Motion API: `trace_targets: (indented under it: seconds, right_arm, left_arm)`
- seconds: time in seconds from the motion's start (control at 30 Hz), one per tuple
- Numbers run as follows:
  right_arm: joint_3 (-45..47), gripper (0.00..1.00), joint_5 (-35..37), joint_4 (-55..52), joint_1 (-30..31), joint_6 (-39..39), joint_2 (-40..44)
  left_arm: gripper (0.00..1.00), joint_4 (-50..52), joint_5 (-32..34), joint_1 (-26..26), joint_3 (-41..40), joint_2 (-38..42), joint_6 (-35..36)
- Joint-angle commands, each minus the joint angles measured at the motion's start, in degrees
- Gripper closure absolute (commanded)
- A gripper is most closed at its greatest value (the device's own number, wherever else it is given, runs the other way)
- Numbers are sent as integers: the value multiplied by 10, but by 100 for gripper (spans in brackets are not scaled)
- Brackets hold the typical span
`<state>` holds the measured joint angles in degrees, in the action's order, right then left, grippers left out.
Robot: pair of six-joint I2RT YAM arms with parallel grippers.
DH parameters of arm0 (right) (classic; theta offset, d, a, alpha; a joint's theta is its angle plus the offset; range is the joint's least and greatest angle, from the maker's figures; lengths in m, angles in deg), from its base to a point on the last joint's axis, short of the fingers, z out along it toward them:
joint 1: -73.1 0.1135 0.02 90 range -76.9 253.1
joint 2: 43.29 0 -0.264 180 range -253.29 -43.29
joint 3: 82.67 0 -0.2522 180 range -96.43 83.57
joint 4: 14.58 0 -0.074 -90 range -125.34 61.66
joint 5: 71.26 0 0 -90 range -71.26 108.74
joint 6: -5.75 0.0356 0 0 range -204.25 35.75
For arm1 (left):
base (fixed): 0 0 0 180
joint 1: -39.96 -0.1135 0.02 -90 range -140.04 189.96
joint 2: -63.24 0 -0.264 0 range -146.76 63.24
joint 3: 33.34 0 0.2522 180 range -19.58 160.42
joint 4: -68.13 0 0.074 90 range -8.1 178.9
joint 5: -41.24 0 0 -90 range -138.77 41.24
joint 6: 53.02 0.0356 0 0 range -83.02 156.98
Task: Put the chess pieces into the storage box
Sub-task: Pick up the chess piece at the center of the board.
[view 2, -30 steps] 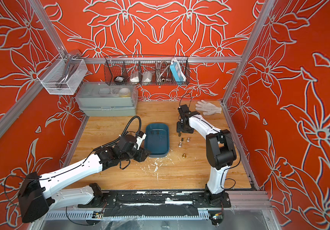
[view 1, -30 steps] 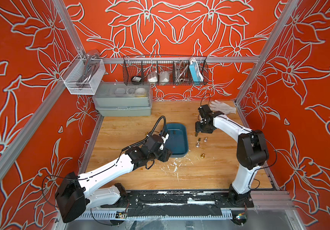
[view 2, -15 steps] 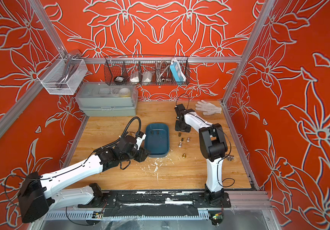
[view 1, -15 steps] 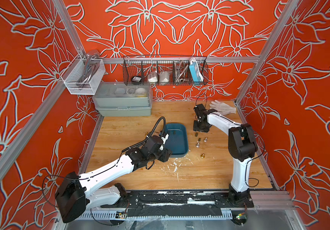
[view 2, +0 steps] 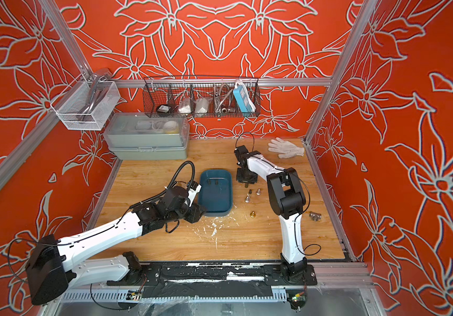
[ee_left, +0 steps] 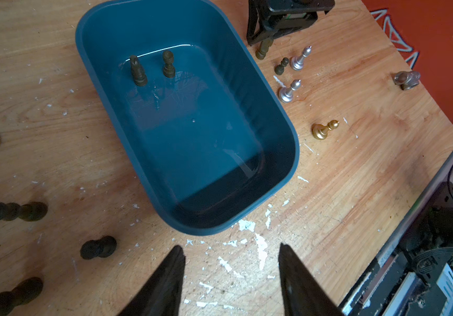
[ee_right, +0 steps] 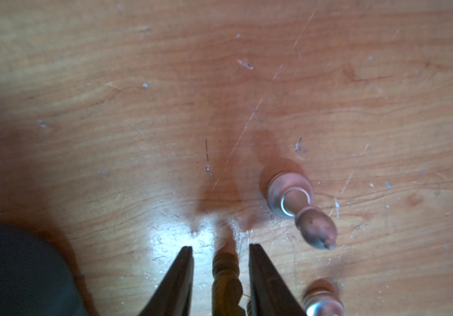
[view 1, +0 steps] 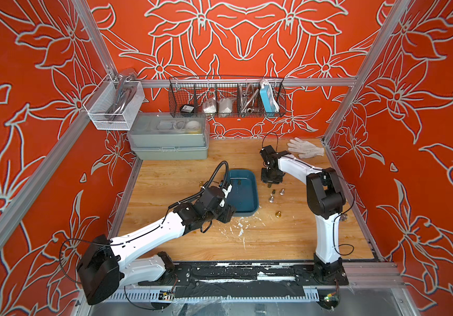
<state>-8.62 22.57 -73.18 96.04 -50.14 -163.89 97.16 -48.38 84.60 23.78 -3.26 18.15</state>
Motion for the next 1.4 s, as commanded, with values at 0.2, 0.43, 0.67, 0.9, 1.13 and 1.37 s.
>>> trace_targets:
  seconds: [0.2, 0.43, 0.67, 0.9, 1.13, 1.37]
  right_arm:
    - [-14, 72, 16, -16, 6, 7, -13]
    - [-10, 79, 18, -16, 9, 3, -12]
    - [-5, 65, 20, -17, 11, 2, -6]
    - [0, 71, 10, -21, 11, 3, -1]
    - [2, 67, -3, -22, 11, 2, 9]
    - [13, 67, -2, -27, 11, 3, 15]
  left_arm:
    - [45, 4, 8, 0, 0, -15, 7]
    - [44, 4, 10, 0, 3, -20, 7]
    - [44, 5, 12, 0, 5, -26, 10]
    - [44, 9, 11, 0, 11, -35, 11]
    - [44, 12, 9, 0, 12, -29, 8]
    - [44, 13, 5, 0, 14, -22, 10]
